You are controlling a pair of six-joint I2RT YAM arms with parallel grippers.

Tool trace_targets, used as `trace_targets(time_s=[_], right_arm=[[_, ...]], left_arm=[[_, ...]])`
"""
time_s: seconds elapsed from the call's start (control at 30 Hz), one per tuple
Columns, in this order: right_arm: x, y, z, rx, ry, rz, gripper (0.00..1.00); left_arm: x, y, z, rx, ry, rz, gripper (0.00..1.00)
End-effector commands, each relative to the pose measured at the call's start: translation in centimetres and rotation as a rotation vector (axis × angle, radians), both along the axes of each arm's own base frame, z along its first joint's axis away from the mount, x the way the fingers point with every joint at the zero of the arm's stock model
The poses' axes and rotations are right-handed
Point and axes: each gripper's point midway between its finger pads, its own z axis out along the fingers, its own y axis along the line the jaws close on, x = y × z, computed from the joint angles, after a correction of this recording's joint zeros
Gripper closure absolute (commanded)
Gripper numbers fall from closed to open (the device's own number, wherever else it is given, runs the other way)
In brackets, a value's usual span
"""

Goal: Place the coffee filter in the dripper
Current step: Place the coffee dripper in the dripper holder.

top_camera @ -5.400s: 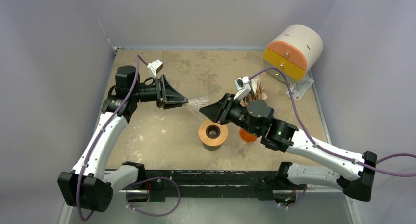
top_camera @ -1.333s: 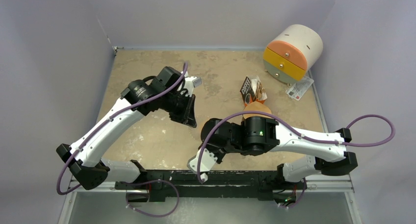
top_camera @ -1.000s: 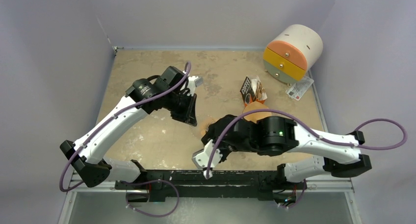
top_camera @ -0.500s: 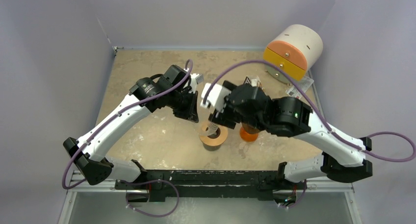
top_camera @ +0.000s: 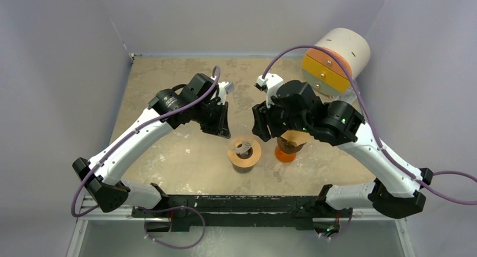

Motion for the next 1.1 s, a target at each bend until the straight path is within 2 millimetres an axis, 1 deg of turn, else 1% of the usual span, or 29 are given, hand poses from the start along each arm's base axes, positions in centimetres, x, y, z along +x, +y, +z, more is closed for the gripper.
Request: trace_targets(time_s=[0.0, 0.1, 0.33, 0.43, 0.57, 0.7, 0.77, 1.03, 1.07], right_arm=[[-1.1, 1.2, -1.2, 0.063, 0.171, -0.045, 0.44], [-0.7, 1.5, -2.4, 0.051, 0.223, -0.077, 0.5], [0.2, 1.7, -4.5, 0.022, 0.28, -0.133, 0.58], [0.4, 1.6, -5.2, 0.01, 0.294, -0.15, 0.59], [0.9, 1.6, -5.9, 0.013, 0.305, -0.172, 0.66], [0.7, 1.9, -6.4, 0.016, 0.326, -0.16, 0.69], [0.7, 1.9, -6.7, 0.012, 0.332, -0.161, 0.73], [0.5, 2.0, -7.8, -0.003, 0.354, -0.154, 1.0], [0.5, 1.9, -7.9, -0.005, 0.357, -0.154, 1.0]], left_arm=[[0.3, -1.1, 1.5, -0.069, -0.02, 0.003, 1.0], [0.3, -1.1, 1.4, -0.067, -0.017, 0.004, 1.0], [0.2, -1.3, 1.1, -0.067, -0.006, -0.001, 1.0], [0.2, -1.4, 1.0, -0.069, -0.003, -0.004, 1.0], [0.3, -1.7, 0.8, -0.075, 0.006, -0.011, 1.0], [0.3, -1.8, 0.5, -0.073, 0.015, -0.014, 1.0], [0.3, -1.9, 0.3, -0.071, 0.023, -0.017, 1.0], [0.0, -2.4, -1.3, -0.064, 0.07, -0.036, 1.0], [0.0, -2.4, -1.5, -0.062, 0.073, -0.037, 1.0]])
